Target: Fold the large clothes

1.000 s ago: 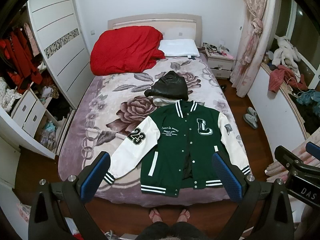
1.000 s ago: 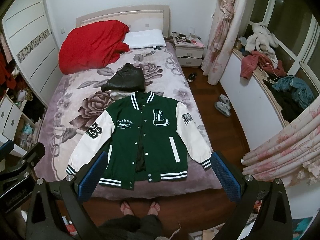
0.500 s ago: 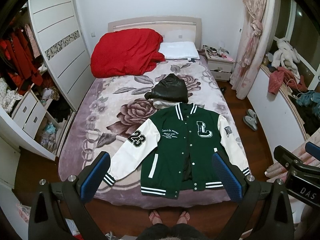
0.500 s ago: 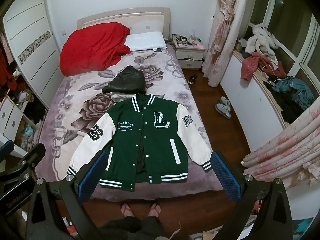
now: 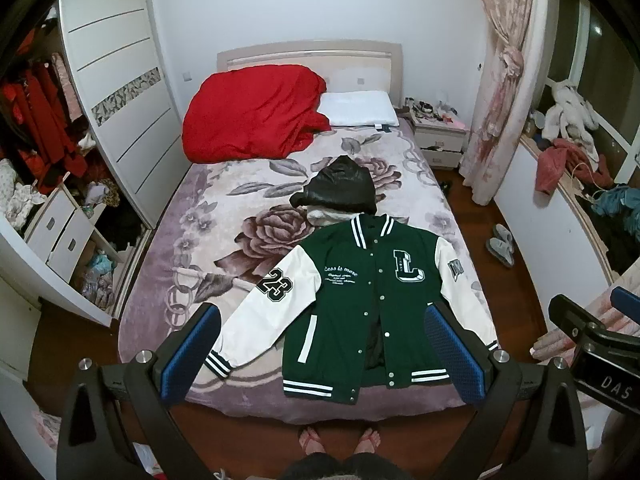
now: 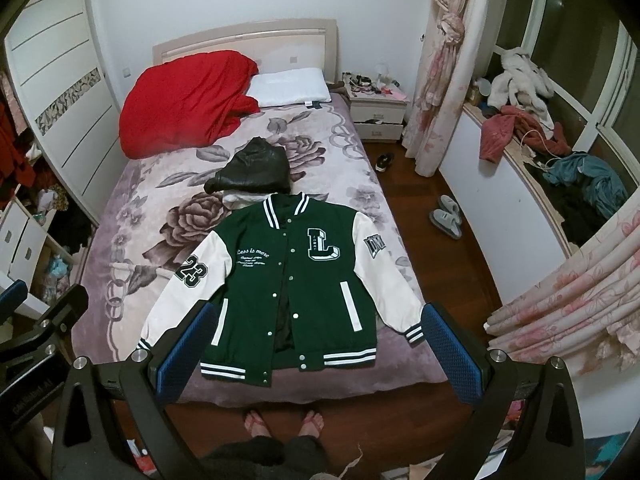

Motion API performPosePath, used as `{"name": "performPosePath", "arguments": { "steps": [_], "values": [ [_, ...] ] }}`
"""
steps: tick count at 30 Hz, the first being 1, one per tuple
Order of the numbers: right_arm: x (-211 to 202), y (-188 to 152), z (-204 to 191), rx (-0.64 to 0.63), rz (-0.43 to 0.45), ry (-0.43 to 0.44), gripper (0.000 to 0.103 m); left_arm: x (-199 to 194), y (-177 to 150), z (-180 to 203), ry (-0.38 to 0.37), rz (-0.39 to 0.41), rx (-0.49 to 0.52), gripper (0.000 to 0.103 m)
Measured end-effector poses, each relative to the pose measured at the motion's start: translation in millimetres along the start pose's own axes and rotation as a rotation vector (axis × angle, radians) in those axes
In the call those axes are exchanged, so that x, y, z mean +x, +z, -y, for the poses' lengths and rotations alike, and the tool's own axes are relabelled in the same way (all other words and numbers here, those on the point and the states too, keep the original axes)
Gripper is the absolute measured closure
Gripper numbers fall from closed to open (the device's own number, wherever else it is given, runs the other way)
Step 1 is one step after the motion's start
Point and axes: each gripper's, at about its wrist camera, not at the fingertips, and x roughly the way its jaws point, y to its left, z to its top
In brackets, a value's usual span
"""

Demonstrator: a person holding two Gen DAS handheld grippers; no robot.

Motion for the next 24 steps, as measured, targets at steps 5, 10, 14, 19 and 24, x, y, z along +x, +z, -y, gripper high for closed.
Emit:
{"name": "performPosePath", "arguments": {
  "steps": [5,10,14,19,24],
  "values": [
    [-4.1,4.1,-1.1,-0.002,0.009,0.002,0.000,-1.7,-2.2,-1.3,0.000,0.012,-0.002,0.000],
    [-6.8,-3.5,-3.5,-0.002,0.018,0.001,0.000,-1.4,-2.4,-3.0,0.000,0.020,-0.005,0.000],
    [-6.6,-4.9,-3.5,-0.003,0.018,0.000,0.000,-1.6,-3.8,-2.2,0.000,0.021,-0.004,0.000],
    [-4.1,-3.4,-1.6,0.011,0.006,0.002,0.000,9.6,3.8,-4.8,0.004,0.025,0.007,0.000],
    [42.9,3.9,23.2,0.139,-0.051,0.047,0.000,64.4,14.6,-13.9,0.074,0.047,0.013,0.000]
  ]
}}
